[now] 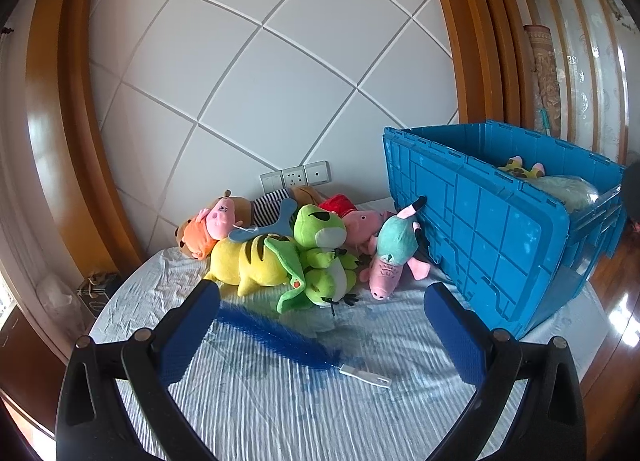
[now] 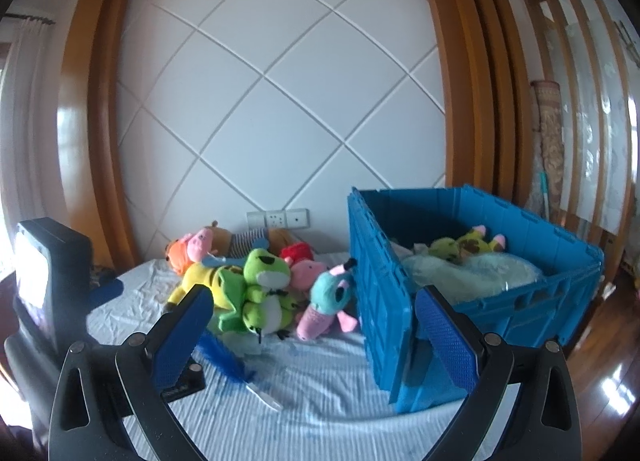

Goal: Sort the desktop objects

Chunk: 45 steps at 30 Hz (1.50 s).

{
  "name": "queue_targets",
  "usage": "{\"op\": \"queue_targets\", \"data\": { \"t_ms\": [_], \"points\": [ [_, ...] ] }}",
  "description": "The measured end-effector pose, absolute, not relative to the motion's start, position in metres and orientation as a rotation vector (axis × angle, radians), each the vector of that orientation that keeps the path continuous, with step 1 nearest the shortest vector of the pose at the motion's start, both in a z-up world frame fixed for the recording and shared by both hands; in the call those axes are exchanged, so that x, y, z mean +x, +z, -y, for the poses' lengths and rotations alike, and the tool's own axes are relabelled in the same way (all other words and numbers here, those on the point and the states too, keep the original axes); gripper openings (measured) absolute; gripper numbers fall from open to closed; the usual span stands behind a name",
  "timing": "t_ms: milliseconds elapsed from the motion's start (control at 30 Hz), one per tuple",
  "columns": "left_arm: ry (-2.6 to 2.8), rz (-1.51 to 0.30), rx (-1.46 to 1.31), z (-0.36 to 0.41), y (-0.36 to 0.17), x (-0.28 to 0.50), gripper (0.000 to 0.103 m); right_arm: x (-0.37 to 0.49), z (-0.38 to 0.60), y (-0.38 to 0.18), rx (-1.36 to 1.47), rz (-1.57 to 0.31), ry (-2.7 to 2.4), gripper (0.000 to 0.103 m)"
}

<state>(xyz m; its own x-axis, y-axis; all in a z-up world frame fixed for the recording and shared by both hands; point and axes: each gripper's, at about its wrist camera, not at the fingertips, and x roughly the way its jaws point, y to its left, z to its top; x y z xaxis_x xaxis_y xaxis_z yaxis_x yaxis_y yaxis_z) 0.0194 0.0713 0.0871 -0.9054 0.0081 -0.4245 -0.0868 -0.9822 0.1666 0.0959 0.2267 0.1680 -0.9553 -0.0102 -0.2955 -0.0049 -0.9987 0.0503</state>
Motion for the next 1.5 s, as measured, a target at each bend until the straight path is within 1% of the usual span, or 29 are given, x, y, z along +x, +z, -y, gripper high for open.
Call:
{"op": "queue_targets", "data": {
  "t_ms": [200, 300, 500, 700, 767, 833, 1100, 1300, 1500],
  "points": [
    [3.023, -0.278, -0.667, -0.067, 0.088, 0.019, 0.103, 0.103, -0.219, 0.176, 0.404, 0.064, -3.077, 0.102],
    [3.025, -0.269, -0.674, -0.065, 0.088, 0.018, 0.103, 0.105, -0.211, 0.178, 0.395, 0.014, -3.057, 0.102],
    [3.013, -0.242, -0.670, -0.063, 0.089, 0.018, 0.103, 0.105, -0.213, 0.179, 0.387, 0.033, -3.066, 0.102],
    [3.000, -0.242, -0.737, -0.067, 0.082, 0.010, 0.103, 0.102, -0.217, 0.177, 0.403, 0.039, -3.072, 0.102],
    [2.970, -0.188, -0.756, -0.064, 0.082, 0.008, 0.103, 0.102, -0.218, 0.176, 0.409, 0.035, -3.073, 0.102],
    [3.000, -0.211, -0.761, -0.065, 0.083, 0.006, 0.103, 0.101, -0.219, 0.175, 0.413, 0.036, -3.074, 0.102],
    [3.022, -0.166, -0.676, -0.059, 0.094, 0.010, 0.103, 0.098, -0.222, 0.176, 0.412, 0.041, -3.077, 0.102],
    [2.999, -0.235, -0.700, -0.064, 0.095, 0.011, 0.103, 0.098, -0.220, 0.176, 0.410, 0.035, -3.071, 0.102],
    [2.958, -0.226, -0.701, -0.066, 0.088, 0.013, 0.103, 0.099, -0.219, 0.175, 0.420, 0.030, -3.064, 0.102]
  ]
}}
